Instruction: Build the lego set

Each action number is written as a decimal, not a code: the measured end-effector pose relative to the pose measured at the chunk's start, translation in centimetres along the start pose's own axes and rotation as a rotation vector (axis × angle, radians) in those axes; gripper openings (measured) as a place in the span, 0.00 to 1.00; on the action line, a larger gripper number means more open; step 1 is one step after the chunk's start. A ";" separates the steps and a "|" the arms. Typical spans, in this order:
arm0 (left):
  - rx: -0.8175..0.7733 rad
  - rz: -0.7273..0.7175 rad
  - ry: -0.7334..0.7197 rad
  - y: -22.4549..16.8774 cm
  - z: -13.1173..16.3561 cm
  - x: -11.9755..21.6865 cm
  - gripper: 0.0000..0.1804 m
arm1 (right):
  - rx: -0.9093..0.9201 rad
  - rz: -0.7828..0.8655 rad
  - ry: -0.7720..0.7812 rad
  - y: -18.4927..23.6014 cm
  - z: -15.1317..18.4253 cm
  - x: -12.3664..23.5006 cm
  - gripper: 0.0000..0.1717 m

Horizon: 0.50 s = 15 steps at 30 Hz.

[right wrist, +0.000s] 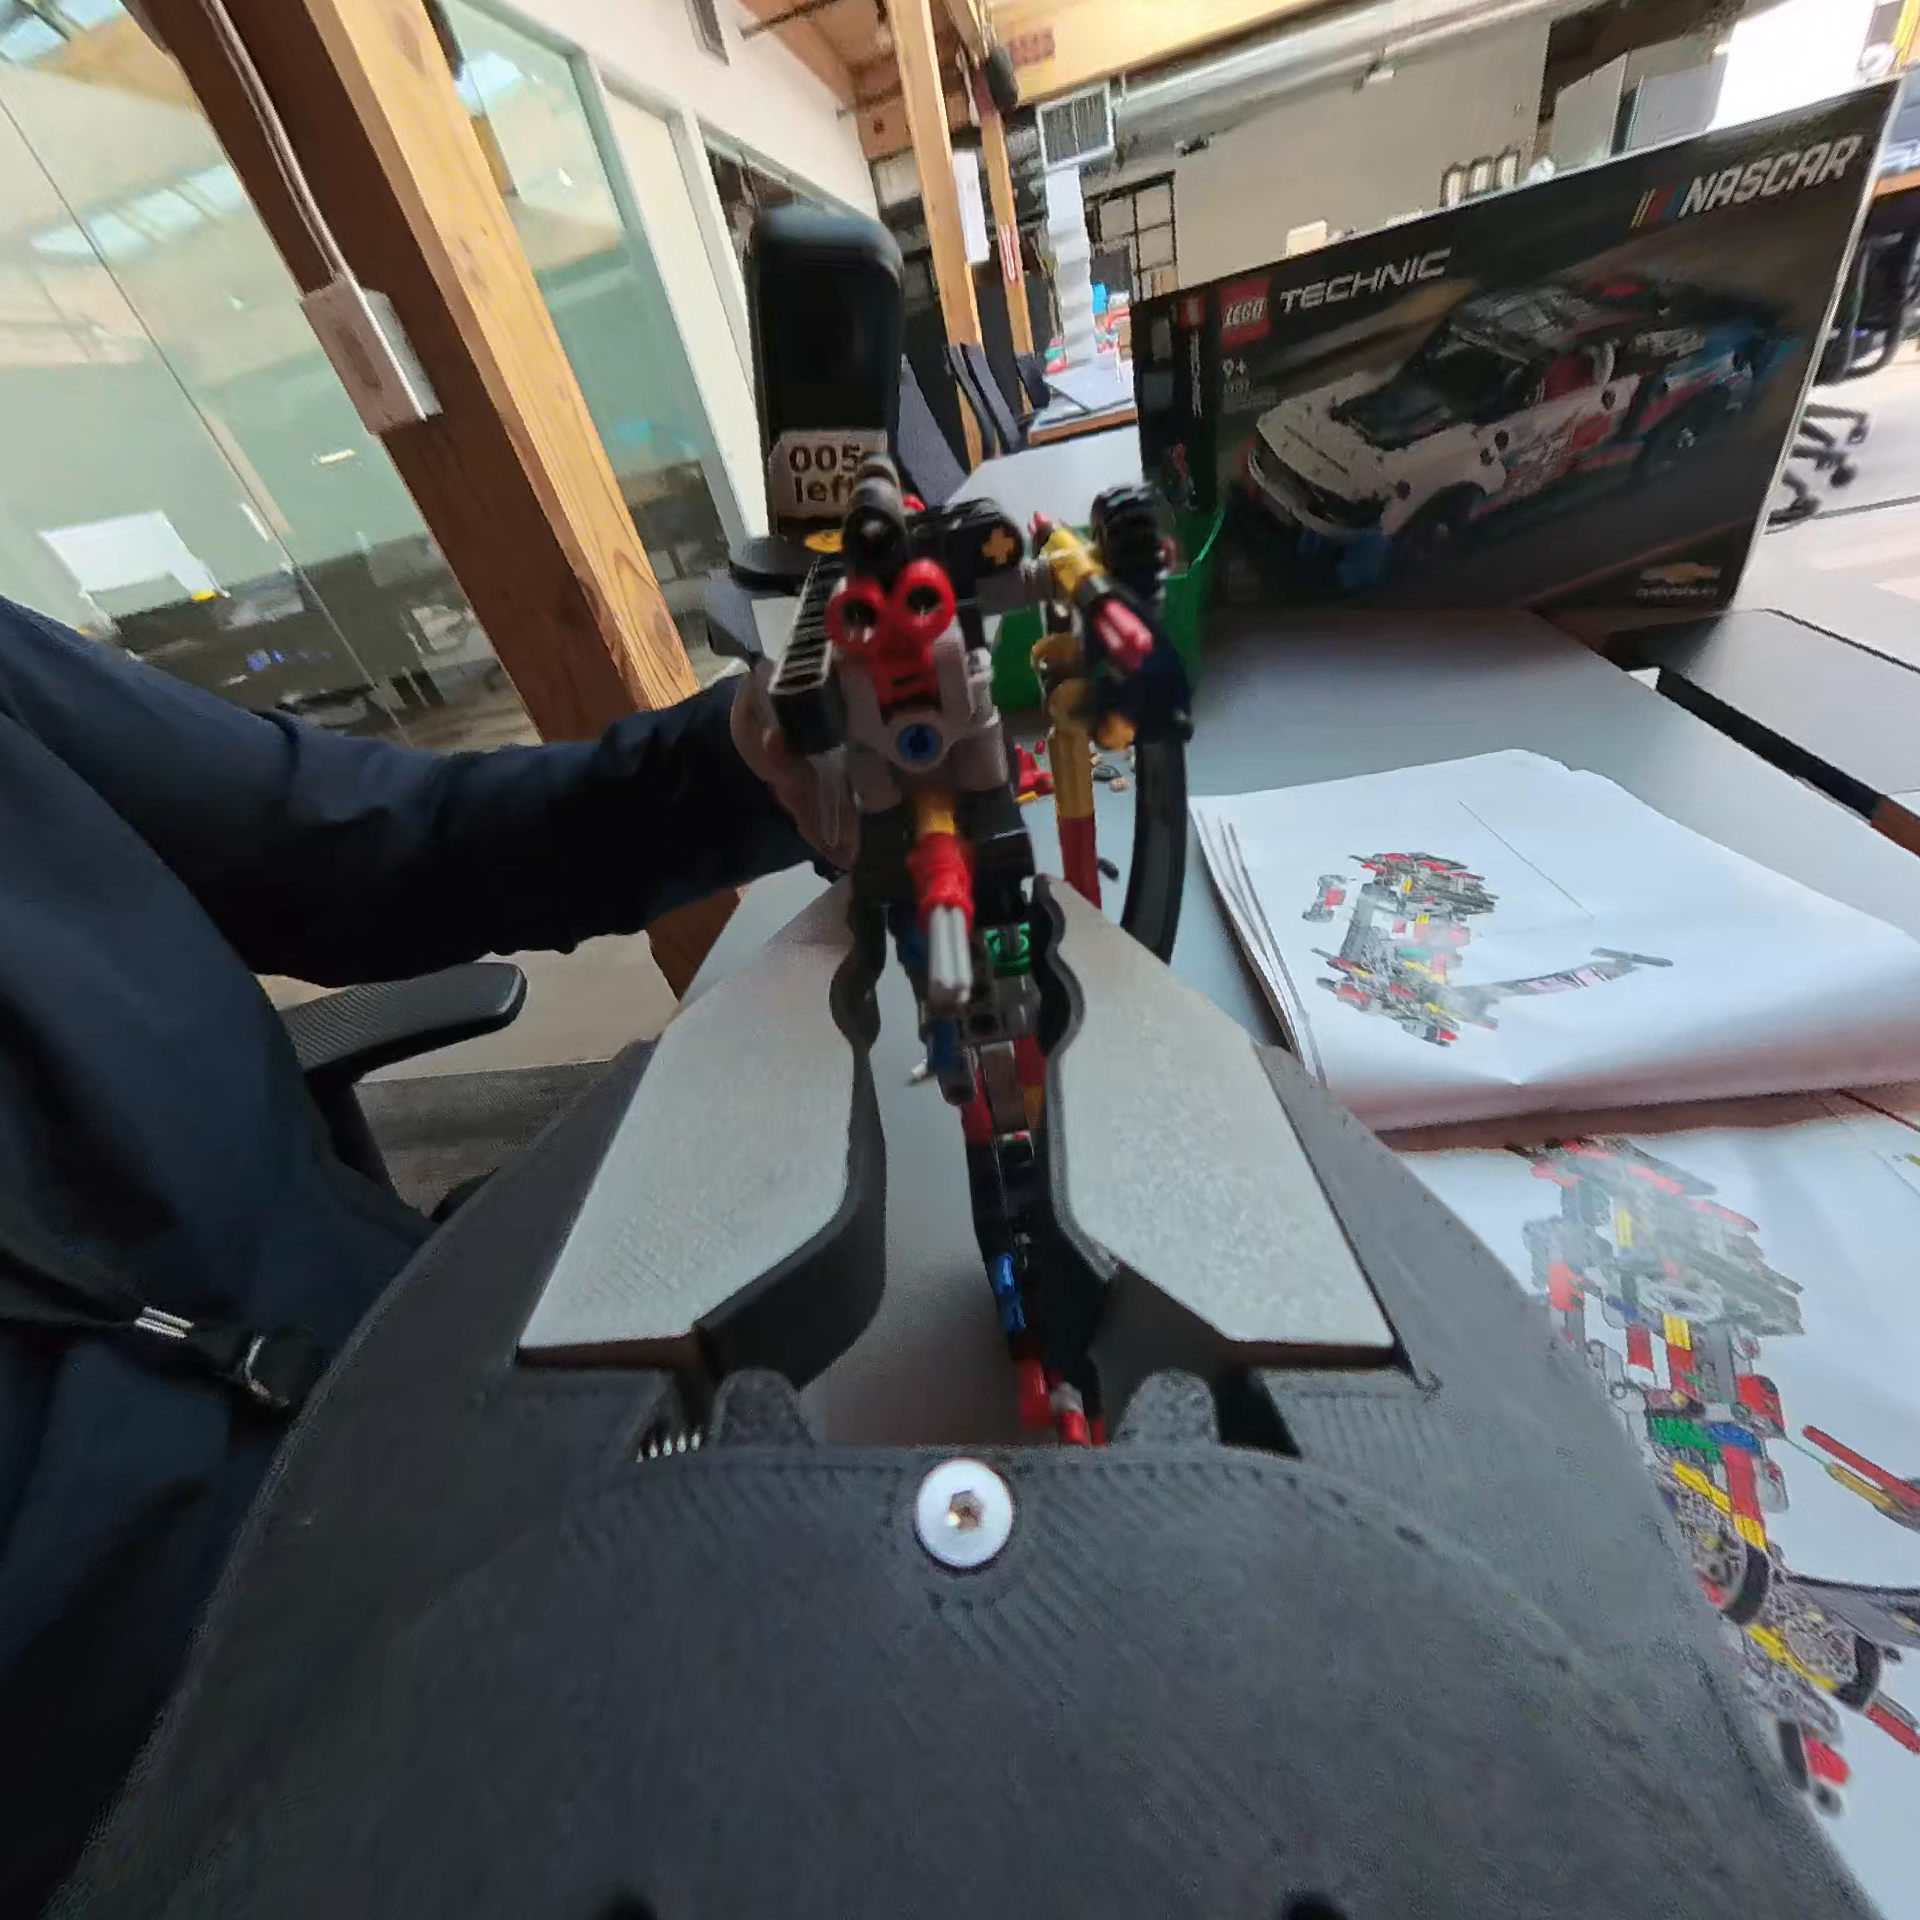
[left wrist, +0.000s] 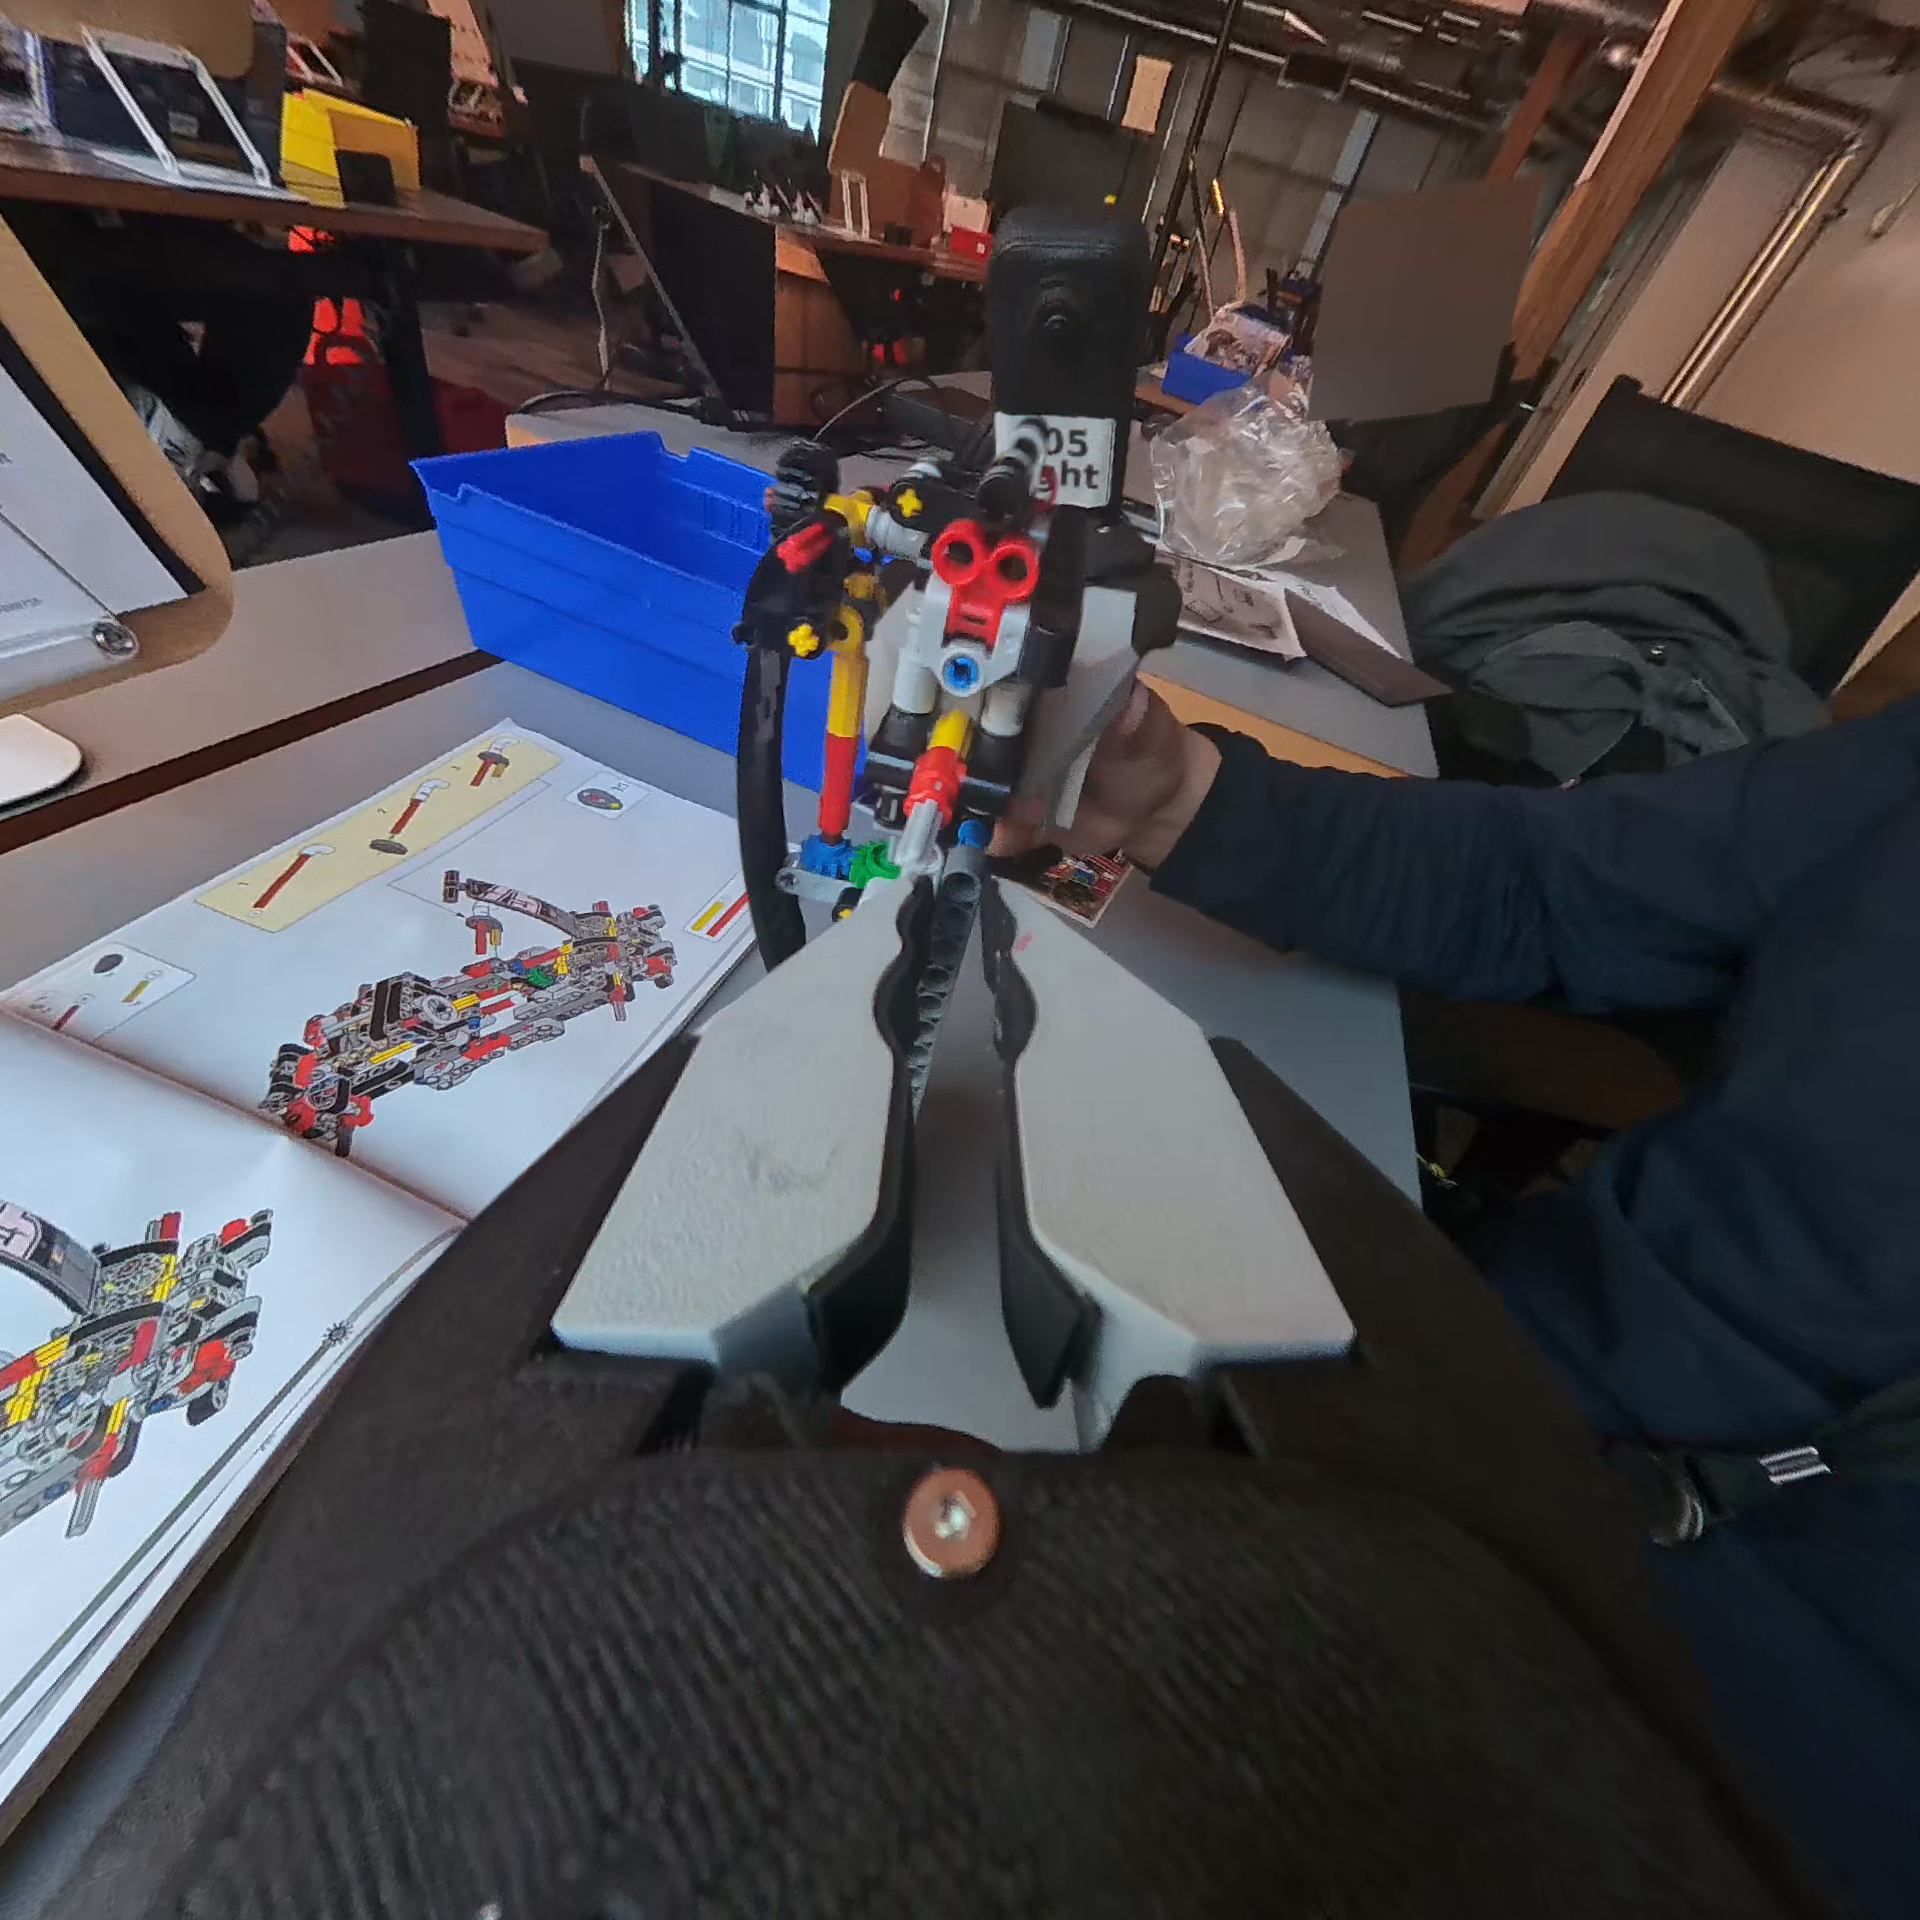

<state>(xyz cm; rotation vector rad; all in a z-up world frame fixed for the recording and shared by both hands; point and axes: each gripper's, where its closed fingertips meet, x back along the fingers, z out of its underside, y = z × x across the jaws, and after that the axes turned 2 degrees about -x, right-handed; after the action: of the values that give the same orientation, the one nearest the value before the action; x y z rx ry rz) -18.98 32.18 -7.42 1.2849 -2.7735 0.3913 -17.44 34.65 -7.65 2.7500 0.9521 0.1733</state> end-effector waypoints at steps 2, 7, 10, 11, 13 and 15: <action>-0.013 -0.010 -0.002 0.0 0.0 -0.1 0.03 | 0.010 0.004 0.000 -0.1 -0.1 0.0 0.14; -0.004 -0.016 0.041 -0.2 0.0 -0.4 0.03 | 0.061 -0.010 0.012 -0.1 0.2 0.0 0.14; 0.001 -0.010 0.085 -0.3 -0.2 -0.7 0.03 | 0.096 0.009 0.046 -0.4 0.6 -0.4 0.15; -0.005 -0.024 0.101 -0.1 -0.1 -0.7 0.03 | 0.101 0.021 0.045 -0.5 0.5 -0.4 0.15; -0.001 -0.020 0.120 -0.1 0.0 -0.8 0.03 | 0.081 0.017 0.026 -0.5 0.4 -0.4 0.15; 0.014 0.000 0.117 -0.5 0.1 -0.9 0.03 | 0.050 -0.012 0.018 -0.2 0.4 -0.3 0.15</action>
<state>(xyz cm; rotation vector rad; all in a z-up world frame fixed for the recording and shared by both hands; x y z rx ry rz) -18.06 32.52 -7.60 1.2234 -2.6789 0.4710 -17.73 34.55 -8.09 2.7922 0.9897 0.1745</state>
